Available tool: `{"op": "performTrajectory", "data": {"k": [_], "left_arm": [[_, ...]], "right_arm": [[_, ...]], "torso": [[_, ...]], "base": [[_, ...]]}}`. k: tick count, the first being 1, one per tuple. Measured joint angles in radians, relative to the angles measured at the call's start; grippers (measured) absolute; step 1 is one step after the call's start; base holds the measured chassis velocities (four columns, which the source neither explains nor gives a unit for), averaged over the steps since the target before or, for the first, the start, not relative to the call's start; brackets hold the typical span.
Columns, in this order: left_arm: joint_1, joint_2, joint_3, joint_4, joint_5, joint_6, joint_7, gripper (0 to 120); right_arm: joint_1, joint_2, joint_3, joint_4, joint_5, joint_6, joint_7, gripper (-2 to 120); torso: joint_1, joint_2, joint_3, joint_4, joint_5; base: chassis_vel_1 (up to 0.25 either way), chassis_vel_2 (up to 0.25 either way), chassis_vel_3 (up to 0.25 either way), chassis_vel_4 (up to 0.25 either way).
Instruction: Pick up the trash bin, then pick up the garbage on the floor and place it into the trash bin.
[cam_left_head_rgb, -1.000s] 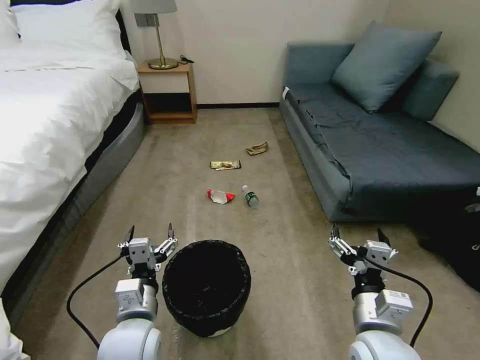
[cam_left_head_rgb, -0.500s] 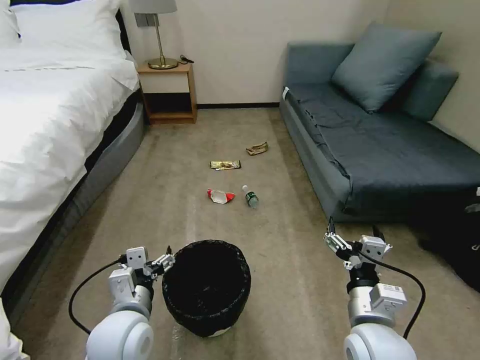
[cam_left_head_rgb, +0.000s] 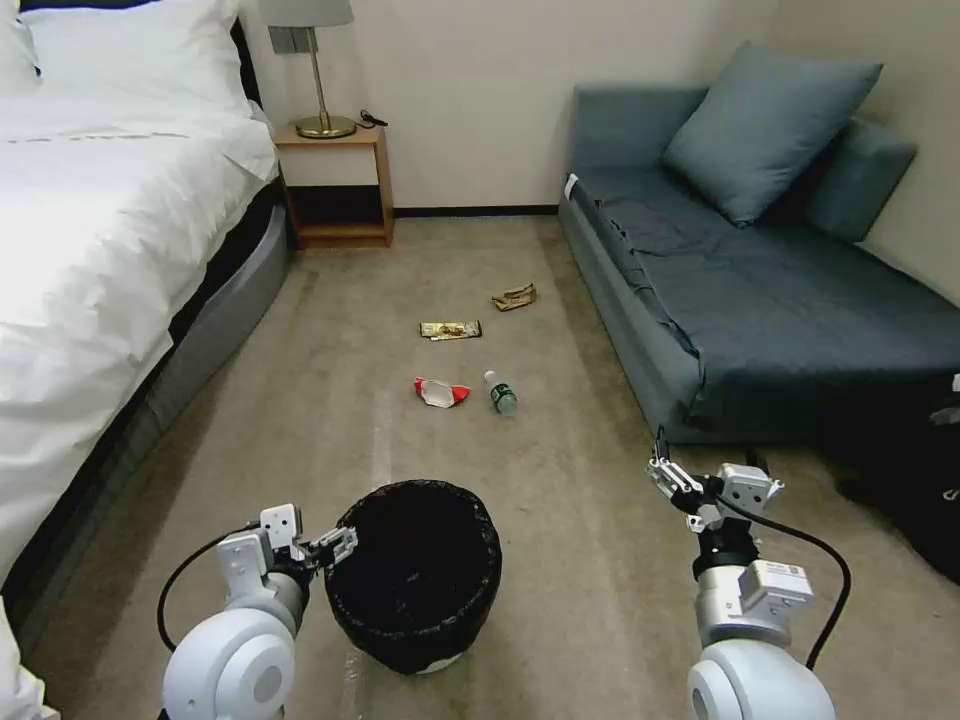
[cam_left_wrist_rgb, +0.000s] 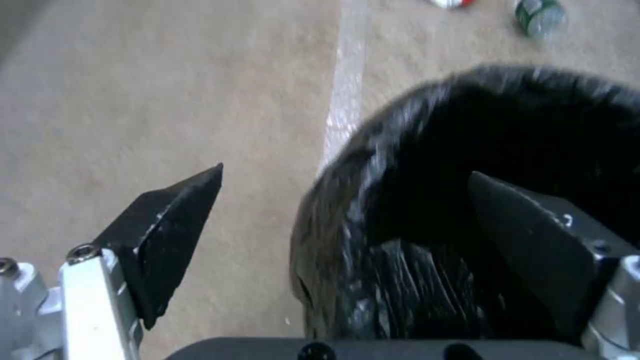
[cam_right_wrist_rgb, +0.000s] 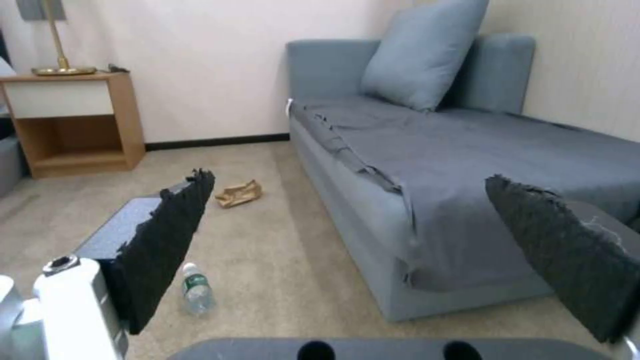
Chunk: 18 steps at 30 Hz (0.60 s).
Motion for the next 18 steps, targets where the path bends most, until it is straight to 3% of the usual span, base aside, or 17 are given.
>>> {"op": "performTrajectory", "data": {"k": [9, 18], "left_arm": [[-0.044, 0.001, 0.027, 0.122, -0.092, -0.004, -0.018, 97], [-0.073, -0.010, 0.035, 0.181, -0.121, -0.013, -0.023, 68]], "right_arm": [[0.005, 0.000, -0.003, -0.001, -0.005, 0.001, 0.000, 100], [0.018, 0.000, -0.003, -0.013, -0.007, 0.006, 0.001, 100]], "torso": [[0.000, 0.000, 0.000, -0.0001, 0.0000], [0.000, 0.000, 0.000, 0.0001, 0.0006]], "base": [[0.000, 0.000, 0.000, 0.000], [0.000, 0.000, 0.000, 0.000]]}}
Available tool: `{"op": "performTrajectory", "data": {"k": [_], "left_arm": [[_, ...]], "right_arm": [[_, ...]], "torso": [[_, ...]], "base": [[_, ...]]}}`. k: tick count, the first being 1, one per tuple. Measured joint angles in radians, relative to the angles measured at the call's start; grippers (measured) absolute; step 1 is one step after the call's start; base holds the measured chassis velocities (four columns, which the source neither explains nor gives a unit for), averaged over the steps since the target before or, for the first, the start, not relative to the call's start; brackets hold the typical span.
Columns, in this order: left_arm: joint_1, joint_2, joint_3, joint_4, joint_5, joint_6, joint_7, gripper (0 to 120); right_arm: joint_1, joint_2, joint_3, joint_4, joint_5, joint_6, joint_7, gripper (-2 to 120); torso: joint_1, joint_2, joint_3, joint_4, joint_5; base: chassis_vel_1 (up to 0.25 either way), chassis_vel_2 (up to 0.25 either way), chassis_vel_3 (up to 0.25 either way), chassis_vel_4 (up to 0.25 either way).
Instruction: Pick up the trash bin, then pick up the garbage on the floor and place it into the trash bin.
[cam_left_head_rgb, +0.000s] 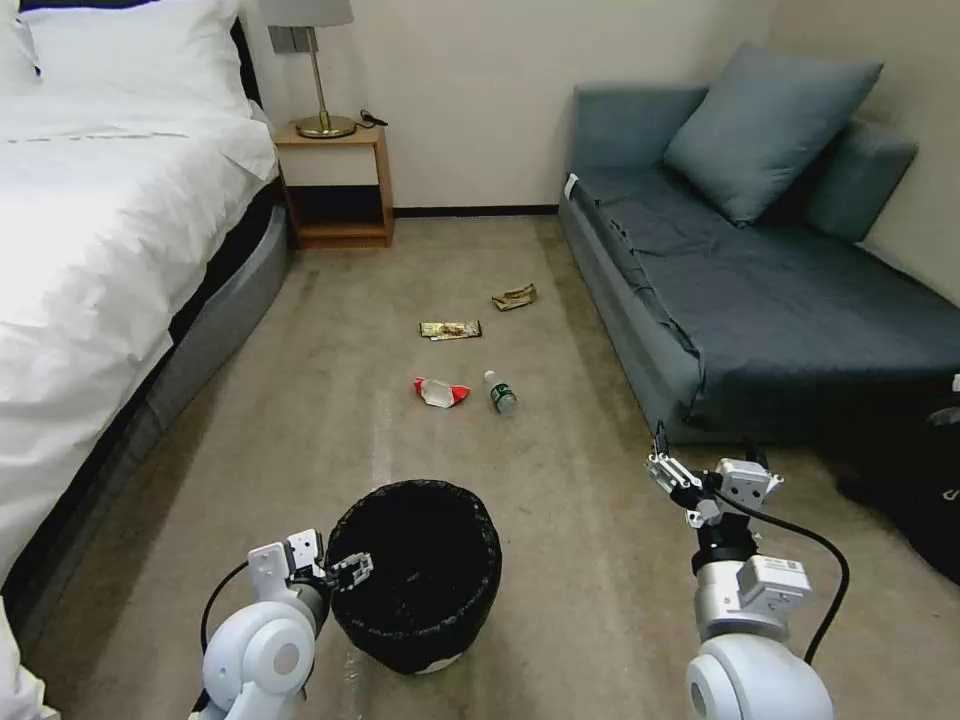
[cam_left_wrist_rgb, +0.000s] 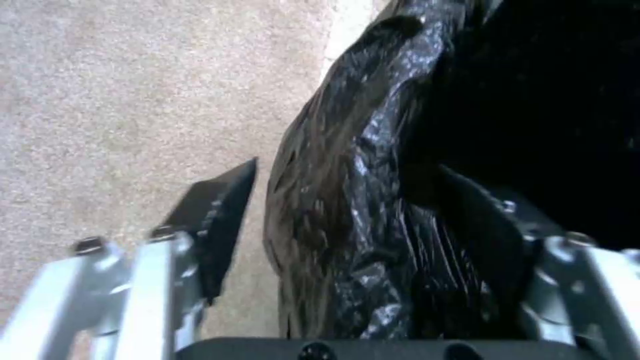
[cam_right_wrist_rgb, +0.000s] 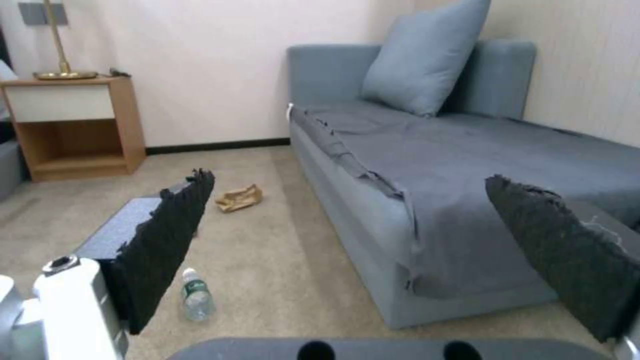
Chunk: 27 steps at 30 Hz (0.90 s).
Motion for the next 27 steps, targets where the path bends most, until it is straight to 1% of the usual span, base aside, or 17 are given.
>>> {"op": "performTrajectory", "data": {"k": [3, 4, 7, 8, 9, 12, 13, 15, 16, 17, 18, 19, 23, 26, 27], "left_arm": [[-0.004, -0.003, 0.000, 0.009, -0.001, -0.001, 0.003, 55], [-0.004, -0.003, 0.000, 0.009, -0.001, -0.001, 0.003, 55], [-0.006, -0.004, 0.001, 0.013, -0.001, -0.001, 0.007, 42], [-0.006, -0.004, 0.001, 0.013, -0.001, -0.001, 0.007, 42], [-0.006, -0.004, 0.001, 0.013, -0.002, -0.001, 0.008, 36], [-0.004, -0.004, 0.000, 0.014, -0.011, -0.001, 0.009, 22], [-0.004, -0.004, 0.000, 0.014, -0.011, -0.001, 0.009, 22], [-0.002, -0.006, -0.003, 0.014, -0.019, -0.001, 0.008, 12], [-0.002, -0.007, -0.005, 0.013, -0.025, -0.001, 0.009, 9], [-0.002, -0.007, -0.005, 0.013, -0.025, -0.001, 0.009, 9], [-0.001, -0.009, -0.006, 0.012, -0.029, -0.001, 0.010, 4], [0.001, -0.012, -0.010, 0.010, -0.033, 0.000, 0.009, 3], [0.008, -0.021, -0.020, 0.000, -0.033, 0.002, 0.007, 3], [0.024, -0.037, -0.033, -0.030, -0.016, 0.012, 0.003, 3], [0.024, -0.037, -0.033, -0.030, -0.016, 0.012, 0.003, 3]], "right_arm": [[0.005, 0.000, 0.001, -0.005, -0.001, 0.004, 0.002, 100], [0.005, 0.000, 0.001, -0.005, -0.001, 0.004, 0.002, 100], [0.007, 0.001, 0.002, -0.008, -0.002, 0.005, 0.004, 100], [0.007, 0.001, 0.002, -0.008, -0.002, 0.005, 0.004, 100], [0.007, 0.001, 0.002, -0.008, -0.002, 0.006, 0.004, 100], [0.007, 0.001, 0.003, -0.008, -0.001, 0.006, 0.004, 100], [0.007, 0.001, 0.003, -0.008, -0.001, 0.006, 0.004, 100], [0.007, -0.002, 0.004, -0.008, 0.002, 0.006, 0.004, 100], [0.006, -0.003, 0.004, -0.008, 0.003, 0.006, 0.005, 100], [0.006, -0.003, 0.004, -0.008, 0.003, 0.006, 0.005, 100], [0.006, -0.004, 0.004, -0.008, 0.004, 0.005, 0.006, 100], [0.004, -0.006, 0.005, -0.008, 0.004, 0.006, 0.007, 100], [0.002, -0.010, 0.007, -0.007, 0.016, 0.019, 0.016, 100], [0.002, -0.012, 0.013, -0.007, 0.032, 0.048, 0.016, 100], [0.002, -0.012, 0.013, -0.007, 0.032, 0.048, 0.016, 100]], "torso": [[0.000, 0.000, 0.000, 0.0000, 0.0003], [0.000, 0.000, 0.000, 0.0000, 0.0003], [0.000, 0.000, 0.000, 0.0001, 0.0001], [0.000, 0.000, 0.000, 0.0001, 0.0001], [0.000, 0.000, 0.000, 0.0001, -0.0001], [0.000, 0.000, 0.000, 0.0000, -0.0002], [0.000, 0.000, 0.000, 0.0000, -0.0002], [0.000, 0.000, 0.000, 0.0000, -0.0003], [0.000, 0.000, 0.000, 0.0000, -0.0003], [0.000, 0.000, 0.000, 0.0000, -0.0003], [0.000, 0.000, 0.000, -0.0001, -0.0005], [0.000, 0.000, 0.000, -0.0002, -0.0007], [0.000, 0.000, 0.000, -0.0004, -0.0011], [0.000, 0.000, 0.000, -0.0003, -0.0017], [0.000, 0.000, 0.000, -0.0003, -0.0017]], "base": [[0.000, 0.000, 0.000, 0.000], [0.000, 0.000, 0.000, 0.000], [0.000, 0.000, 0.000, 0.000], [0.000, 0.000, 0.000, 0.000], [0.000, 0.000, 0.000, 0.000], [0.000, 0.000, 0.000, 0.000], [0.000, 0.000, 0.000, 0.000], [0.000, 0.000, 0.000, 0.000], [0.000, 0.000, 0.000, 0.000], [0.000, 0.000, 0.000, 0.000], [0.000, 0.000, 0.000, 0.000], [0.000, 0.000, 0.000, 0.000], [0.000, 0.000, 0.000, 0.000], [0.000, 0.000, 0.000, 0.000], [0.000, 0.000, 0.000, 0.000]]}}
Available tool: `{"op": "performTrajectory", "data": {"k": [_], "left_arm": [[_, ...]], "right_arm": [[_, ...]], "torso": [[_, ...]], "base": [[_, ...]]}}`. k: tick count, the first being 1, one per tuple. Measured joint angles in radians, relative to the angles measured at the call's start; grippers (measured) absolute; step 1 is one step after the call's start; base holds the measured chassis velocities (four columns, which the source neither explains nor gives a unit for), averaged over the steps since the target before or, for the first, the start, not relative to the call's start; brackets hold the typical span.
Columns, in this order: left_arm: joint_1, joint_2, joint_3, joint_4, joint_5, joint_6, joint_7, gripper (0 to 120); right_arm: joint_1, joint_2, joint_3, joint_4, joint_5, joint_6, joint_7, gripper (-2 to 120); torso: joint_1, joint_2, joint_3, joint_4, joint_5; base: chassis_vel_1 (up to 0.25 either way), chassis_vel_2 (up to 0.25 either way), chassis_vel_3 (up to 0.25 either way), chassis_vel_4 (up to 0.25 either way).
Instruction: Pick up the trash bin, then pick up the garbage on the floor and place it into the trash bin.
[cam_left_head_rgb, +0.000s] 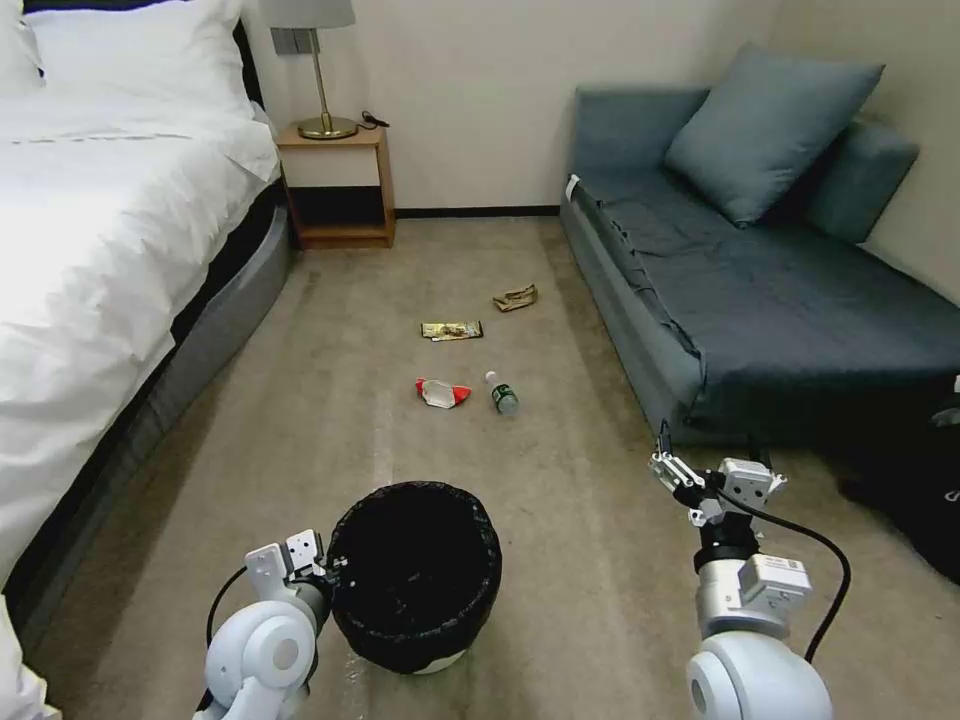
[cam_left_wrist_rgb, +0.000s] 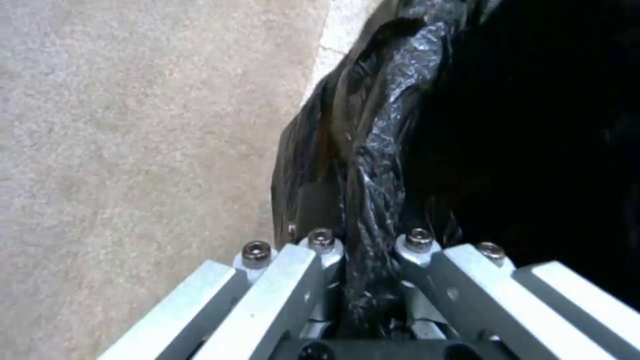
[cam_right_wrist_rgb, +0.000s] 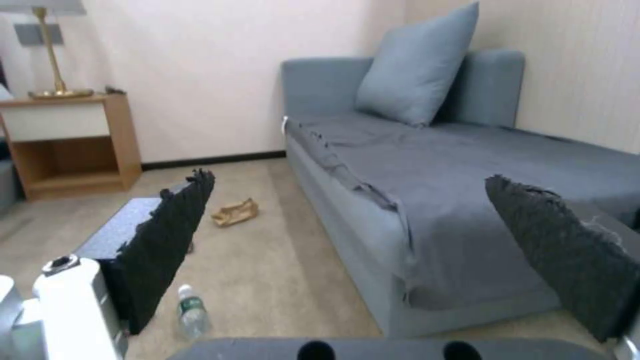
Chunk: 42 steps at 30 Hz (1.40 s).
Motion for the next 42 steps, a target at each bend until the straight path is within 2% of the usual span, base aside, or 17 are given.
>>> {"op": "performTrajectory", "data": {"k": [4, 6, 9, 11, 15, 17, 19, 24, 33, 42], "left_arm": [[0.024, -0.028, -0.025, -0.072, 0.062, 0.001, 0.005, 3], [0.026, -0.030, -0.026, -0.079, 0.068, 0.001, 0.007, 3], [0.048, -0.046, -0.040, -0.149, 0.140, 0.000, 0.021, 3], [0.052, -0.046, -0.042, -0.163, 0.156, 0.000, 0.024, 3], [0.079, -0.042, -0.085, -0.210, 0.324, -0.002, 0.086, 3], [0.084, -0.041, -0.092, -0.212, 0.339, -0.002, 0.093, 3], [0.102, -0.040, -0.132, -0.217, 0.396, -0.004, 0.128, 3], [0.116, -0.053, -0.167, -0.209, 0.440, -0.004, 0.146, 3], [0.120, -0.074, -0.176, -0.205, 0.461, -0.005, 0.150, 3], [0.115, -0.076, -0.176, -0.206, 0.458, -0.006, 0.149, 3]], "right_arm": [[0.000, -0.009, 0.004, 0.000, 0.024, 0.021, -0.004, 100], [-0.001, -0.010, 0.004, 0.000, 0.026, 0.023, -0.004, 100], [-0.002, -0.017, 0.003, 0.000, 0.039, 0.036, -0.005, 100], [-0.003, -0.018, 0.003, 0.000, 0.041, 0.040, -0.005, 100], [-0.008, -0.036, -0.018, -0.009, 0.060, 0.062, -0.018, 100], [-0.008, -0.038, -0.022, -0.010, 0.062, 0.063, -0.022, 100], [-0.008, -0.044, -0.037, -0.017, 0.070, 0.070, -0.033, 100], [-0.012, -0.045, -0.059, -0.029, 0.070, 0.087, -0.044, 100], [-0.018, -0.044, -0.070, -0.049, 0.056, 0.124, -0.080, 100], [-0.023, -0.043, -0.076, -0.062, 0.043, 0.157, -0.108, 100]], "torso": [[0.000, 0.000, 0.000, 0.0000, 0.0008], [0.000, 0.000, 0.000, 0.0000, 0.0008], [0.000, 0.000, 0.000, 0.0000, 0.0011], [0.000, 0.000, 0.000, 0.0001, 0.0012], [0.000, 0.000, 0.000, 0.0000, 0.0010], [0.000, 0.000, 0.000, 0.0000, 0.0010], [0.000, 0.000, 0.000, 0.0003, 0.0011], [0.000, 0.000, 0.000, 0.0002, 0.0011], [0.000, 0.000, 0.000, 0.0002, 0.0010], [0.000, 0.000, 0.000, 0.0001, 0.0011]], "base": [[0.000, 0.000, 0.000, 0.000], [0.000, 0.000, 0.000, 0.000], [0.000, 0.000, 0.000, 0.000], [0.000, 0.000, 0.000, 0.000], [0.000, 0.000, 0.000, 0.000], [0.000, 0.000, 0.000, 0.000], [0.000, 0.000, 0.000, 0.000], [0.000, 0.000, 0.000, 0.000], [0.000, 0.000, 0.000, 0.000], [0.000, 0.000, 0.000, 0.000]]}}
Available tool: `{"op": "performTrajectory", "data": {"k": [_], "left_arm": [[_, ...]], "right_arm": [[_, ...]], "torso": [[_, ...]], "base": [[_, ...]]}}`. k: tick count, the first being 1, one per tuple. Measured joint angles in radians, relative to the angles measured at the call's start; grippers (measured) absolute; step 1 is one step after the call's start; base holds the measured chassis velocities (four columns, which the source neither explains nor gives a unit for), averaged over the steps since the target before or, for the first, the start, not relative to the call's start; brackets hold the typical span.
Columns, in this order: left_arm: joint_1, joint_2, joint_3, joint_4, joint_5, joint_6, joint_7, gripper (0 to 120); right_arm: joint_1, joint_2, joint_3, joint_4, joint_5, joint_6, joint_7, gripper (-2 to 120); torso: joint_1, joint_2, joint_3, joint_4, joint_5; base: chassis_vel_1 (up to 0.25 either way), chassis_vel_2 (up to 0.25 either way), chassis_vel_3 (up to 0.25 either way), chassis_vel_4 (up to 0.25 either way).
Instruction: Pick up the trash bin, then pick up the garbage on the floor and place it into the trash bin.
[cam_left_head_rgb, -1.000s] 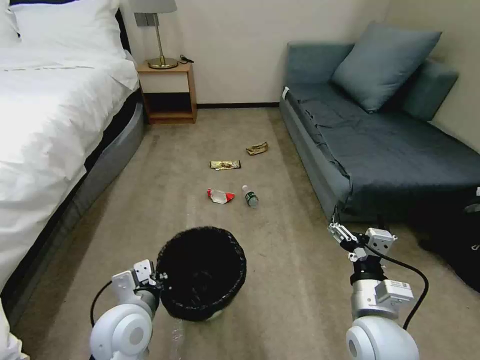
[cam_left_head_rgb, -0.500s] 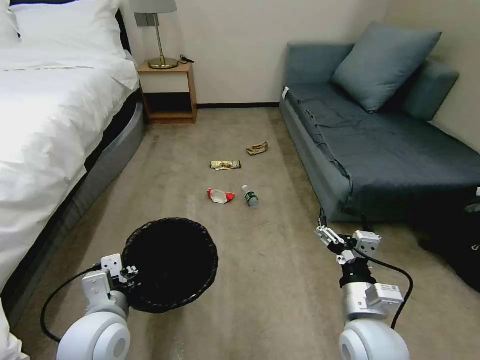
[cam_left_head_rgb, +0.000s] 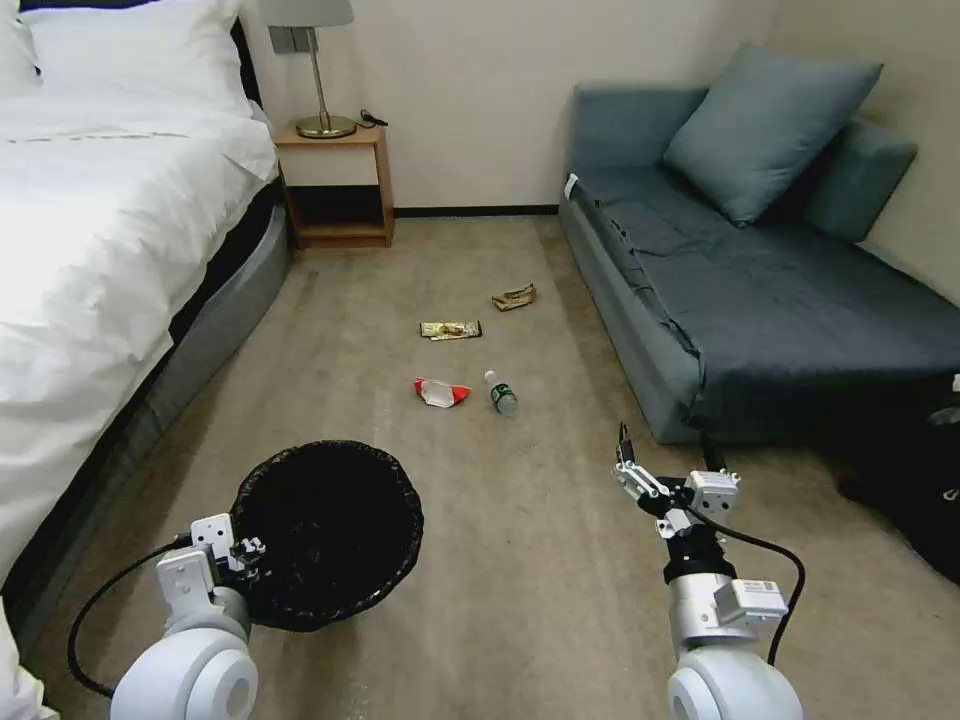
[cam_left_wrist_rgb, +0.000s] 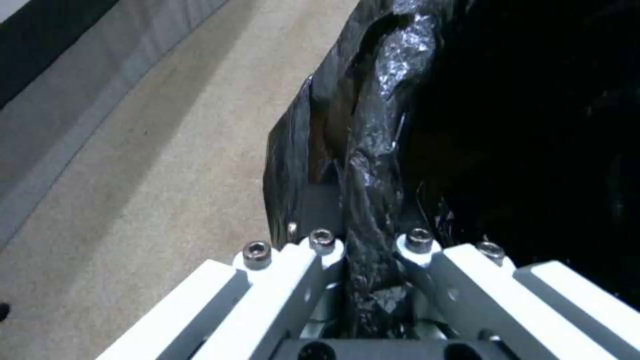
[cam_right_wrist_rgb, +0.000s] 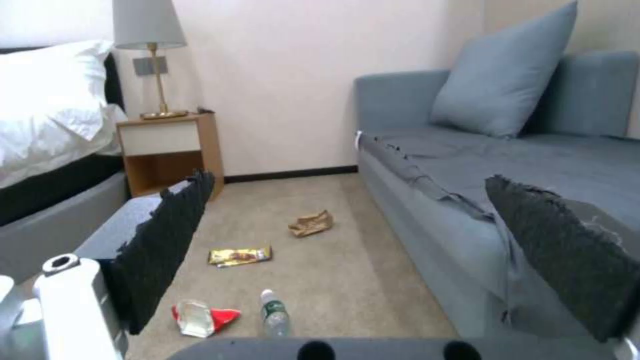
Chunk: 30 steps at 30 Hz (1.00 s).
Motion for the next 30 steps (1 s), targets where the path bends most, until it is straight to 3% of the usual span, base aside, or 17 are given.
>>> {"op": "performTrajectory", "data": {"k": [8, 30], "left_arm": [[-0.005, -0.002, -0.009, 0.000, -0.002, -0.001, 0.000, 3], [-0.024, -0.009, -0.081, 0.007, -0.008, -0.001, 0.007, 3]], "right_arm": [[-0.002, -0.001, -0.004, 0.000, -0.003, 0.001, -0.007, 100], [0.014, 0.000, -0.029, -0.021, -0.014, -0.001, -0.017, 100]], "torso": [[0.000, 0.000, 0.000, 0.0000, 0.0000], [0.000, 0.000, 0.000, 0.0000, 0.0000]], "base": [[-0.088, 0.099, 0.089, -0.078], [-0.200, 0.201, 0.201, -0.204]]}}
